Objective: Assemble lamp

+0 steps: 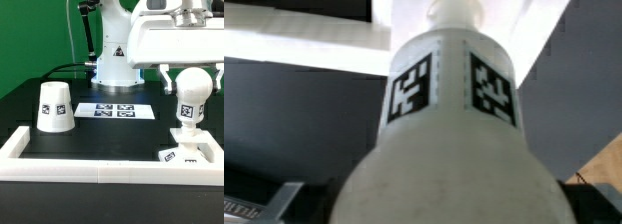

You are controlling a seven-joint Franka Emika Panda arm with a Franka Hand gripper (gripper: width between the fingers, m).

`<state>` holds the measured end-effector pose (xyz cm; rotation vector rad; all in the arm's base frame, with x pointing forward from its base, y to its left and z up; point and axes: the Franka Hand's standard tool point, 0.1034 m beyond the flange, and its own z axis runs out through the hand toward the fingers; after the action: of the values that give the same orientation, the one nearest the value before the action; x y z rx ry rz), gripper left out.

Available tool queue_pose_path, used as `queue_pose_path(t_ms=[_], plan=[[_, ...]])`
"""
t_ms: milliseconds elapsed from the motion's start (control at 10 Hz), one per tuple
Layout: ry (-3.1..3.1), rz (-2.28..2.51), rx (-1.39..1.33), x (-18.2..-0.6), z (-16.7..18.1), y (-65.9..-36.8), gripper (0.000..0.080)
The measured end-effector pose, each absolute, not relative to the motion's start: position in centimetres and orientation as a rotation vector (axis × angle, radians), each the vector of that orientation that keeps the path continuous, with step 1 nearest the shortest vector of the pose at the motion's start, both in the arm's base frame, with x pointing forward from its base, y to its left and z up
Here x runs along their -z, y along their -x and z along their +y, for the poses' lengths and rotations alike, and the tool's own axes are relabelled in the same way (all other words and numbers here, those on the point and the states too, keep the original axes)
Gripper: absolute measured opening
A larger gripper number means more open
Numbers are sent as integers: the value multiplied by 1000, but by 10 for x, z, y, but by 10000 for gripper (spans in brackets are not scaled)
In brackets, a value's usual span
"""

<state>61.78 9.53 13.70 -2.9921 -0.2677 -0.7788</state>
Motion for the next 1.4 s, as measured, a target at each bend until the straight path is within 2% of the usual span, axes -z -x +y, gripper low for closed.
queue_pose_path(t_ms=[500,1400], plan=[[2995,-276,771,-127,98,-614,579],[2962,-292,955,-123,101,-605,579]])
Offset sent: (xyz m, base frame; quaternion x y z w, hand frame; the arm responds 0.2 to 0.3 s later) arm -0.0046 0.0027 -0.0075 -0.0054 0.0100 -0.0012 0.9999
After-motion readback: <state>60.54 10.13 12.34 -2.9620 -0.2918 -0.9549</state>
